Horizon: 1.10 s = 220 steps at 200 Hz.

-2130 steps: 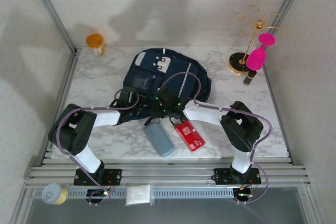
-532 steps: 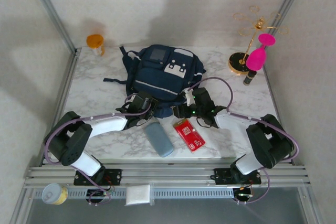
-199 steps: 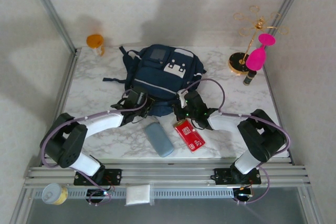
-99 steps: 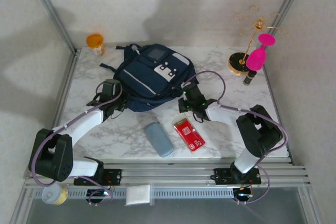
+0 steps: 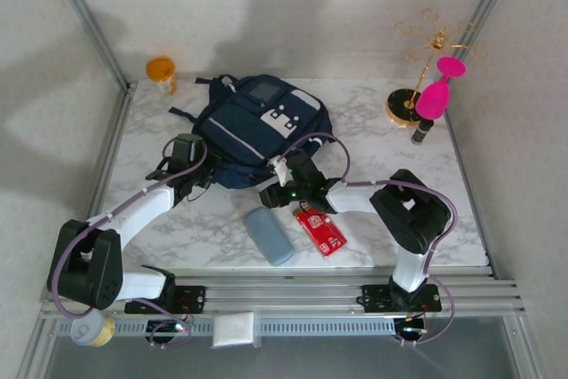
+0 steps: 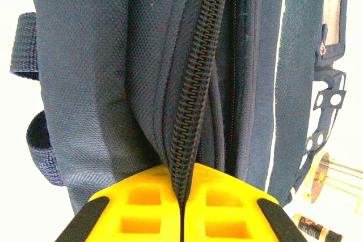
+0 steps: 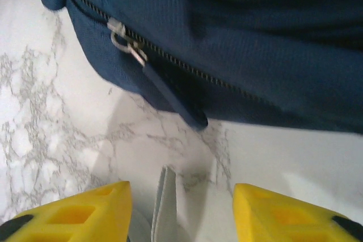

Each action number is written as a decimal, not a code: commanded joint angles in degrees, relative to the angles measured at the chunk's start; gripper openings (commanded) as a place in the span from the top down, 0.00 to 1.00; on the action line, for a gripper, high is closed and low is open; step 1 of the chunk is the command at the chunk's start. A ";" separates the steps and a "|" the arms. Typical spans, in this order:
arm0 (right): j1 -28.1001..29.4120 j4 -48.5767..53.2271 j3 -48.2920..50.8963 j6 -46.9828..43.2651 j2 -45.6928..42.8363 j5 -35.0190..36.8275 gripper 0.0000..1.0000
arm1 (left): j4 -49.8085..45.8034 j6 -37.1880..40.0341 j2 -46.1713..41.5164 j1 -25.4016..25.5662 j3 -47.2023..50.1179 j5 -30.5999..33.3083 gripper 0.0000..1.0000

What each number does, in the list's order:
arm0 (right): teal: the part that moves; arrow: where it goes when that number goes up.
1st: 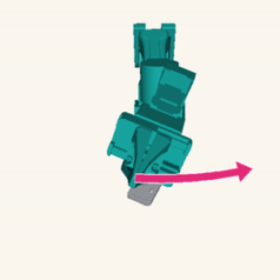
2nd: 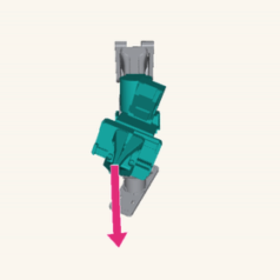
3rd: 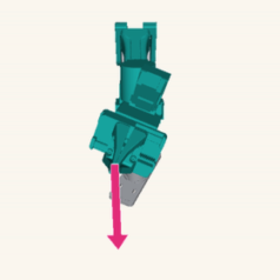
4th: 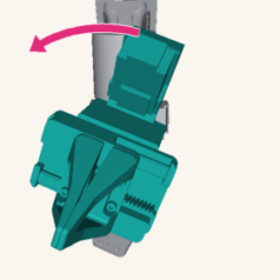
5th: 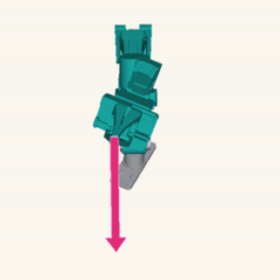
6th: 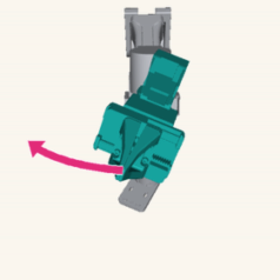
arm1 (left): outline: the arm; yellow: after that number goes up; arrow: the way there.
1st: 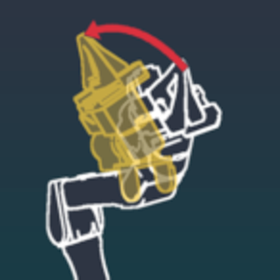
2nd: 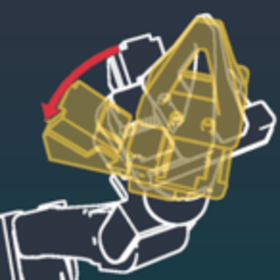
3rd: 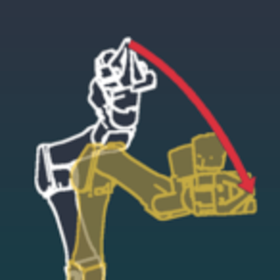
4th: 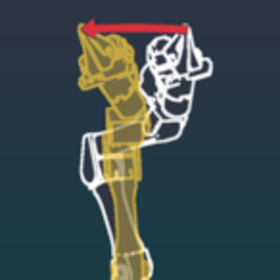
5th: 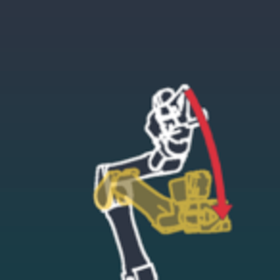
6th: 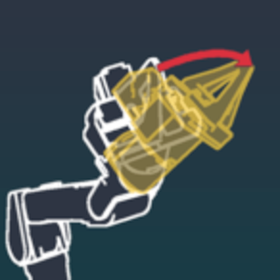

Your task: Pack books, pencil case, and school supplies into a backpack

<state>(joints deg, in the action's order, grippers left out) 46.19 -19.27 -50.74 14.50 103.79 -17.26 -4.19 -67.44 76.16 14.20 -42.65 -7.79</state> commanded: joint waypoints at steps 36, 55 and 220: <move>-1.89 -7.45 -4.69 -2.31 0.97 0.64 0.40 | 2.60 0.77 -1.47 0.13 -1.03 -0.56 1.00; -2.21 -6.63 -6.11 -4.04 1.68 -0.79 0.39 | 2.86 0.49 -1.31 0.14 -1.20 -0.65 1.00; 1.32 -4.97 -9.34 -10.40 9.34 -0.81 0.58 | 3.71 -0.41 0.46 0.66 -1.29 -0.50 1.00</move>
<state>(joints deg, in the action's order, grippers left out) 45.69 -23.49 -58.39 5.76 112.38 -18.98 -4.10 -67.48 77.08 14.20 -42.63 -7.94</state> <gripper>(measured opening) 0.440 0.068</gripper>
